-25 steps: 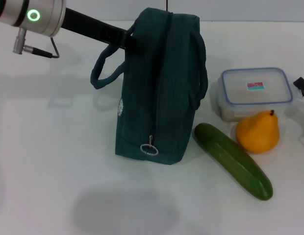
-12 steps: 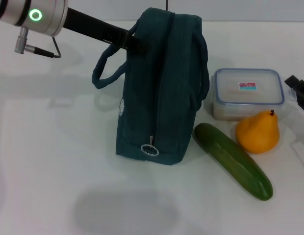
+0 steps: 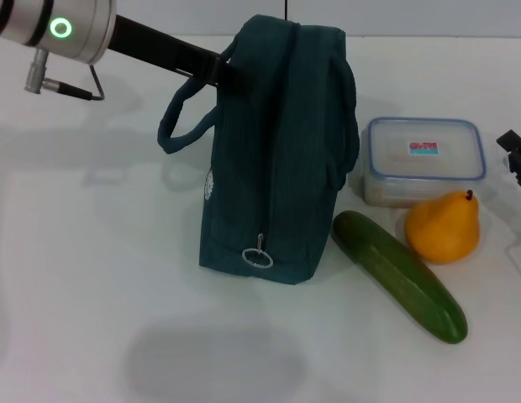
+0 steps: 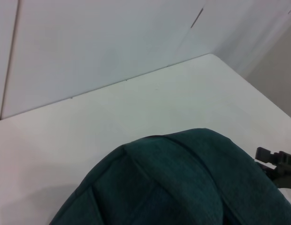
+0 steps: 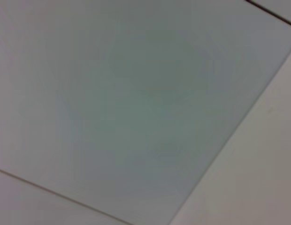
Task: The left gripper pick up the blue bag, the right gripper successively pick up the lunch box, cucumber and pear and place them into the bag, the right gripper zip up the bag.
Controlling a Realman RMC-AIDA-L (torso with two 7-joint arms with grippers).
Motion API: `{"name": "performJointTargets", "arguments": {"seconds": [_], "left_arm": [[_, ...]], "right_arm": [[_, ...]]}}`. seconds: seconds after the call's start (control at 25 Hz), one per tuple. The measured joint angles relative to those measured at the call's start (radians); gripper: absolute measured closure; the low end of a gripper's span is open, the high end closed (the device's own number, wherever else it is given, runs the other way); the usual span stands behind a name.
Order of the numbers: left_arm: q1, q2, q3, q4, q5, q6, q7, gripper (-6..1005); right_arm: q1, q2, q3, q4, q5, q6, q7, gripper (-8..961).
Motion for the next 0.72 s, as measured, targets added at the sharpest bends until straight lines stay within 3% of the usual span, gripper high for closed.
{"name": "performJointTargets", "arguments": {"seconds": [0.72], "left_arm": [[-0.003,-0.003,0.000,0.001,0.000,0.002,0.003,963]], "right_arm": [[0.065,0.006,-0.010,0.039,-0.020,0.055,0.053,425]]}}
